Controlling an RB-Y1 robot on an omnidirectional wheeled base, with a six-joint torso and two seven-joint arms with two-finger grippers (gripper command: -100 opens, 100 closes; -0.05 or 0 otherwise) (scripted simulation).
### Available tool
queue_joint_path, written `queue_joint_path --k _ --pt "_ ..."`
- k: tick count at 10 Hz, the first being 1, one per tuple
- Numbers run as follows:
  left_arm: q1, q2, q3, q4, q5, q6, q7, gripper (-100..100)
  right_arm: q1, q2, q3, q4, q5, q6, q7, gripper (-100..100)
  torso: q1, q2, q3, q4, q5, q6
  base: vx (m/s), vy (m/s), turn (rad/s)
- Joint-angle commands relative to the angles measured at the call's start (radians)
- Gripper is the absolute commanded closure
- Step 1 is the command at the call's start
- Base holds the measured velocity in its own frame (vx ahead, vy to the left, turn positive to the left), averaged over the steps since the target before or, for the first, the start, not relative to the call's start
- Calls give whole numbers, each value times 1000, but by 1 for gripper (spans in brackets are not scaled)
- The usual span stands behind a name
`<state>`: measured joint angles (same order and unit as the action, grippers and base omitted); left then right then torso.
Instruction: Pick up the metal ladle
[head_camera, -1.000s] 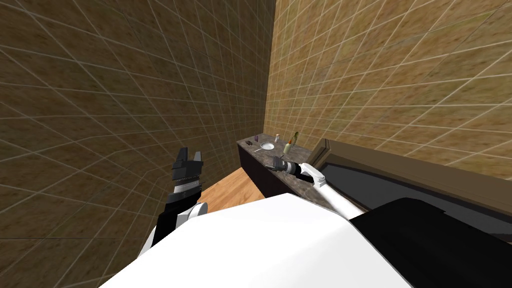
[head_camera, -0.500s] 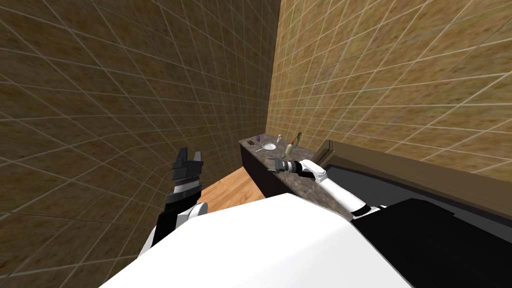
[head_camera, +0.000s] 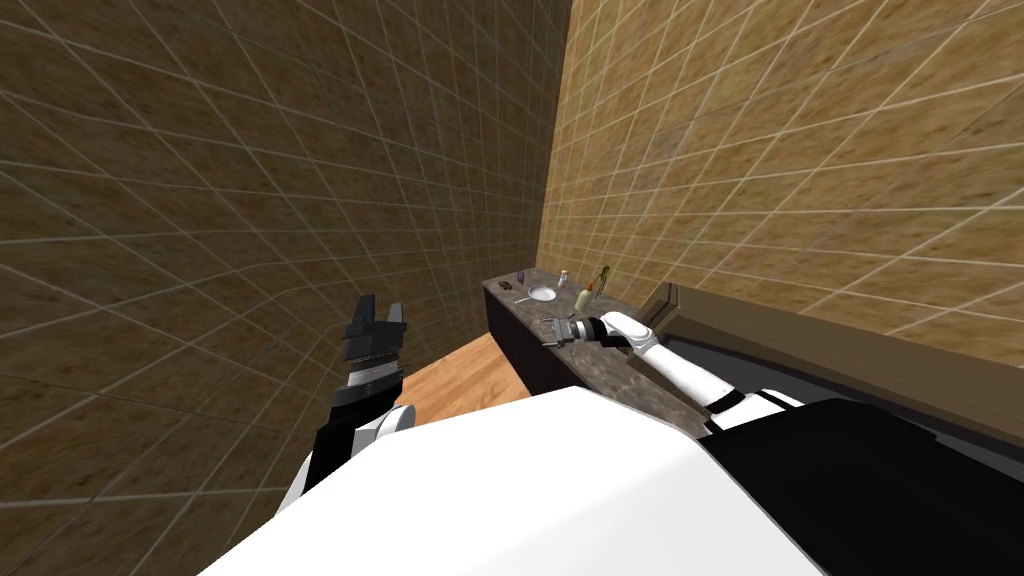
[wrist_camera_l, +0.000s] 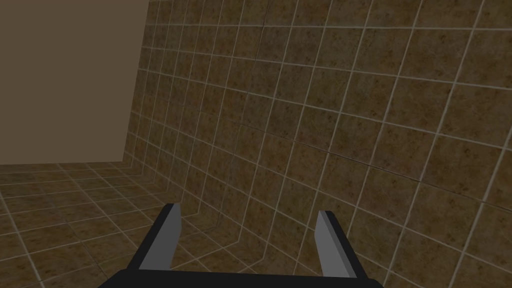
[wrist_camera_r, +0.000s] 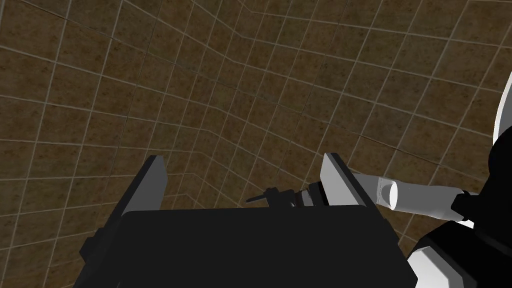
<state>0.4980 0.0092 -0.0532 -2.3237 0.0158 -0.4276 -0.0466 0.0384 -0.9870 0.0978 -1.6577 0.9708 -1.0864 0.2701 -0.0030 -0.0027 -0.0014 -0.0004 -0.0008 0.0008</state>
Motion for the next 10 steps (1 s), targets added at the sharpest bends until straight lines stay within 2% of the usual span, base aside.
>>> queue_joint_path --k 1,2,3,4,5,6,7,8,9,10 --pt "0 0 0 0 0 0 0 0 -7 -25 5 10 40 -8 9 -100 0 0 0 0 0 0 6 -14 48" --pt "0 0 0 0 0 0 0 0 -32 -66 23 42 75 -19 25 -100 0 0 0 0 0 0 10 -13 82" --pt "0 0 0 0 0 0 0 0 -32 -66 23 42 96 -19 25 -100 0 0 0 0 0 0 11 -13 42" --pt "0 0 0 0 0 0 0 0 -56 -104 43 72 132 -28 42 -100 0 -1 0 0 0 0 17 -8 92" --pt "0 0 0 0 0 0 0 0 -56 -104 43 72 151 -28 42 -100 1 -1 0 0 0 0 17 -9 34" --pt "0 0 0 0 0 0 0 0 -78 -139 64 100 185 -35 58 -100 1 -1 -1 0 0 0 25 -6 60" --pt "0 0 0 0 0 0 0 0 -78 -139 64 100 205 -35 58 -100 1 -1 -1 0 0 0 25 -8 33" --pt "0 0 0 0 0 0 0 0 -100 -172 86 128 240 -39 75 -100 1 -1 -1 0 0 1 33 -6 55" --pt "0 0 0 0 0 0 0 0 -100 -172 86 128 257 -39 75 -100 1 -2 -1 0 0 0 28 -8 27" --pt "0 0 0 0 0 0 0 0 -120 -202 109 153 293 -41 91 -100 1 -2 -1 0 0 1 33 -7 44"
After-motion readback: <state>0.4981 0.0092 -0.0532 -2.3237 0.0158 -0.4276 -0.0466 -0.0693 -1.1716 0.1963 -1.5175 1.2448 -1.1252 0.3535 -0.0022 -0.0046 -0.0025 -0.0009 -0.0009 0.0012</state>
